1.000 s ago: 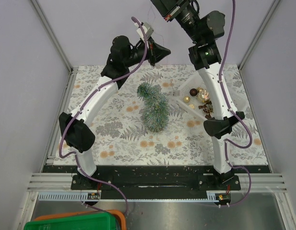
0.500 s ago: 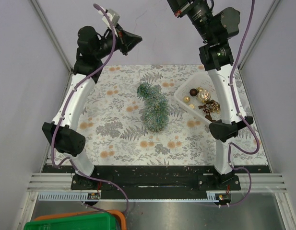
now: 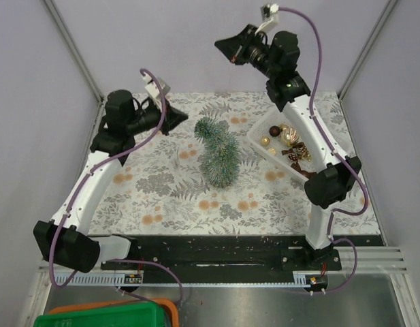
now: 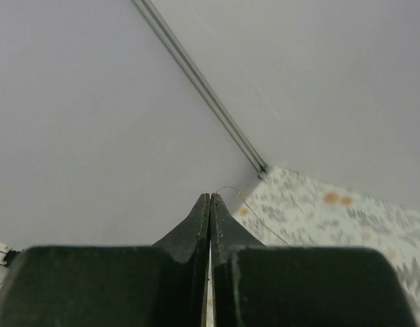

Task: Decorate the small christmas tree

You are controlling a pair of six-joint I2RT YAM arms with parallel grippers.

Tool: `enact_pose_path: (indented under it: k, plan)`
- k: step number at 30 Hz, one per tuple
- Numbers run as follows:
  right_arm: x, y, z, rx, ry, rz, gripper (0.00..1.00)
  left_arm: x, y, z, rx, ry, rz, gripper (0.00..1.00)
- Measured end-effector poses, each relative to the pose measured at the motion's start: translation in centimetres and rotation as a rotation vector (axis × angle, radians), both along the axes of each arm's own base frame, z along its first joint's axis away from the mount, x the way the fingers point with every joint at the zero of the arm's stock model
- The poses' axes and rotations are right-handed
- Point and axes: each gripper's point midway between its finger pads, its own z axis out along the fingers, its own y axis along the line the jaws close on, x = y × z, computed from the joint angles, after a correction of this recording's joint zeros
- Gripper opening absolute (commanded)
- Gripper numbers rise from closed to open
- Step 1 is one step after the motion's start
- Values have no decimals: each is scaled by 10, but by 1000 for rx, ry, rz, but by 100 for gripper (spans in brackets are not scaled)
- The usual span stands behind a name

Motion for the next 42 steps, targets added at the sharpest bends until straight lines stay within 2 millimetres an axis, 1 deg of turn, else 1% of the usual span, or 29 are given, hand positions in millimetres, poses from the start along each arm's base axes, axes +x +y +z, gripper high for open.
enact_pose_path:
  k: [1,3,5,6,7,8,9,10,11,14,17,18,22,26,28,30,33,35,37,39,42]
  plan:
    - [6,2,-27,-39,47,-4,0,-3,5,-31,39,50,21,0]
    - [13,4,-66,-93,113,-9,0,-7,13,-73,93,124,53,0]
    - [16,6,-103,-144,172,-8,0,-9,21,-108,147,177,91,0]
    - [17,7,-120,-169,197,-8,0,-8,25,-121,170,194,110,5]
    - [17,8,-131,-187,215,-9,0,-8,30,-132,192,212,132,11]
    - [18,8,-142,-206,230,-10,0,-9,33,-140,207,221,147,18]
    - [19,7,-151,-224,238,-16,0,-9,36,-145,219,231,158,26]
    - [21,5,-155,-234,238,-31,0,-10,38,-149,230,241,170,36]
    - [22,3,-157,-241,236,-40,0,-11,40,-151,238,247,179,49]
    - [27,-5,-150,-247,206,-76,0,-10,45,-148,243,238,209,71]
    - [31,-15,-142,-244,184,-106,0,-9,49,-142,242,220,238,78]
    - [34,-19,-139,-242,178,-118,0,-9,51,-139,242,214,251,83]
    - [47,-40,-139,-239,180,-175,0,-11,57,-132,241,195,281,88]
    - [63,-69,-140,-246,180,-262,0,-16,63,-129,242,201,301,90]
    - [71,-87,-148,-261,188,-316,0,-22,65,-128,245,209,301,90]
    - [73,-104,-161,-284,210,-361,0,-27,66,-125,245,209,301,90]
    - [65,-130,-186,-332,253,-429,0,-35,68,-120,248,215,295,90]
    - [54,-141,-195,-357,269,-462,0,-39,68,-117,248,218,287,91]
    - [34,-151,-202,-377,272,-488,0,-44,67,-116,248,224,278,91]
    - [15,-160,-203,-389,265,-513,0,-48,67,-117,249,235,270,91]
    - [-11,-175,-197,-391,238,-566,0,-54,67,-119,251,251,256,91]
